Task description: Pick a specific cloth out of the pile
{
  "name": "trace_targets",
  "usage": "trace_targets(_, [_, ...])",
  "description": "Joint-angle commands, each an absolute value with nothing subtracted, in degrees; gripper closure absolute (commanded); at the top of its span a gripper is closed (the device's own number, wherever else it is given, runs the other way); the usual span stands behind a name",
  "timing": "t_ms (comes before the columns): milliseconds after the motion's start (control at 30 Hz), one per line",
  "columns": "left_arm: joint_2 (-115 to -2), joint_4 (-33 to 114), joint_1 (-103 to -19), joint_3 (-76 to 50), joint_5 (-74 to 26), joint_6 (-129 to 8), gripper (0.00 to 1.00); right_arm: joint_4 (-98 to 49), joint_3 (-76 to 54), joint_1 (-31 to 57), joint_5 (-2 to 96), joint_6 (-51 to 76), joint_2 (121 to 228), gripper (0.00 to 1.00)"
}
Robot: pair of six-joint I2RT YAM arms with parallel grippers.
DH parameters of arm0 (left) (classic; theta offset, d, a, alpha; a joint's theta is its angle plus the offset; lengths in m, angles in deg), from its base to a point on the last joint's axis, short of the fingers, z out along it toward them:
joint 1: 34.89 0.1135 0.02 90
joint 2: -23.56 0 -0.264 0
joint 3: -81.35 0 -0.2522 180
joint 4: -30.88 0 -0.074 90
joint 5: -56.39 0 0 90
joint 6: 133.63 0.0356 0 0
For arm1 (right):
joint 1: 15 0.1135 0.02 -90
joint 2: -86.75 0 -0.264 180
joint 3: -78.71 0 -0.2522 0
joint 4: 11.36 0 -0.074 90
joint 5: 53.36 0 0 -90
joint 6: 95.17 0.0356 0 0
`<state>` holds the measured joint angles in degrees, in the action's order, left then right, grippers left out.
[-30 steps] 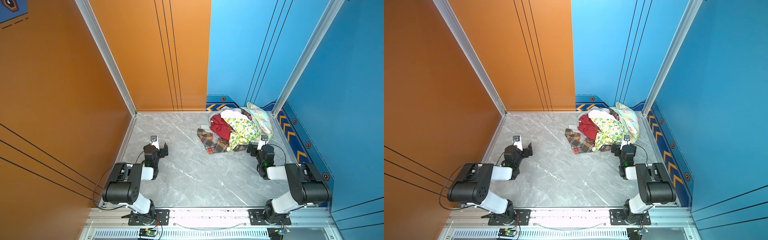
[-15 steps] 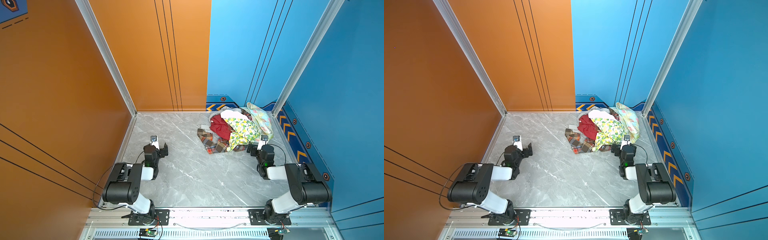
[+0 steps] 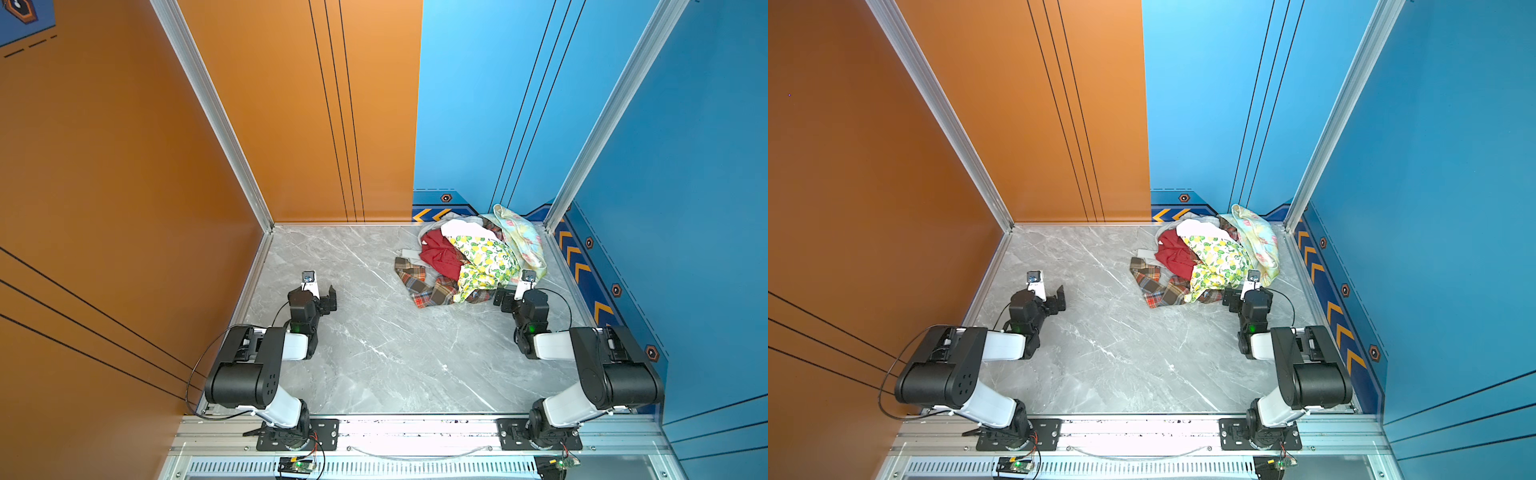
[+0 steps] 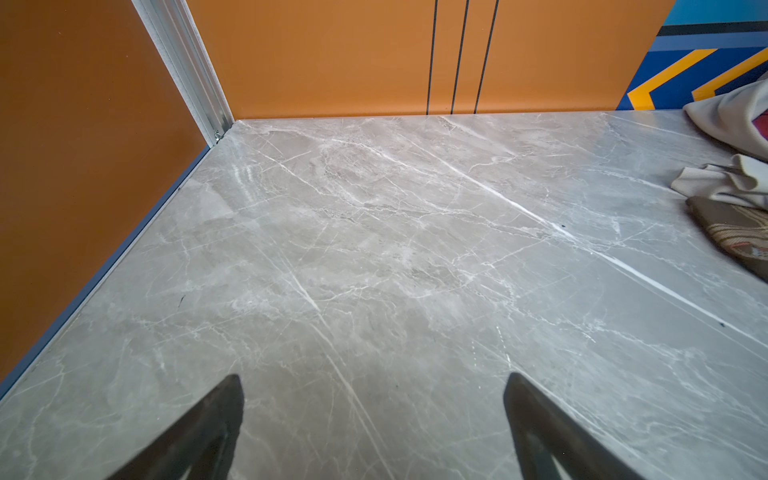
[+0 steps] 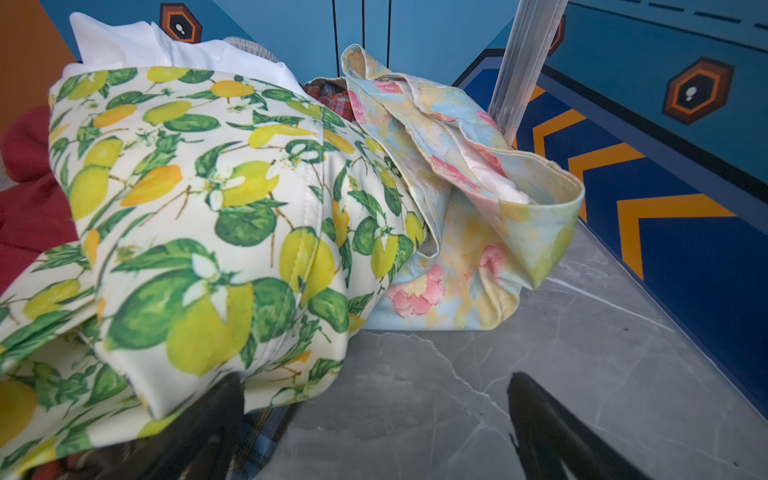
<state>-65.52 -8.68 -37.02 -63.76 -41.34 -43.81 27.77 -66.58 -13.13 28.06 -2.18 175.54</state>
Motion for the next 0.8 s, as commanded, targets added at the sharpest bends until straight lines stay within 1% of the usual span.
trace_targets(0, [-66.2, -7.9, -37.4, -62.8, -43.4, -42.9, 0.02, 26.7, -65.9, -13.0, 28.6, -1.9, 175.5, 0.00])
trace_targets(300, [-66.1, -7.9, -37.6, -62.9, -43.7, -42.8, 0.02, 27.7, -67.1, -11.4, 25.5, -2.7, 174.1, 0.00])
trace_targets(567, [-65.9, -11.3, -40.6, -64.7, -48.7, -41.2, 0.02, 26.9, -68.7, -11.2, 22.2, -1.9, 169.4, 0.00])
trace_targets(767, [-65.2, -10.8, -40.9, -64.6, -49.1, -40.9, 0.02, 27.2, -70.3, -10.8, 17.9, -0.9, 166.5, 0.00])
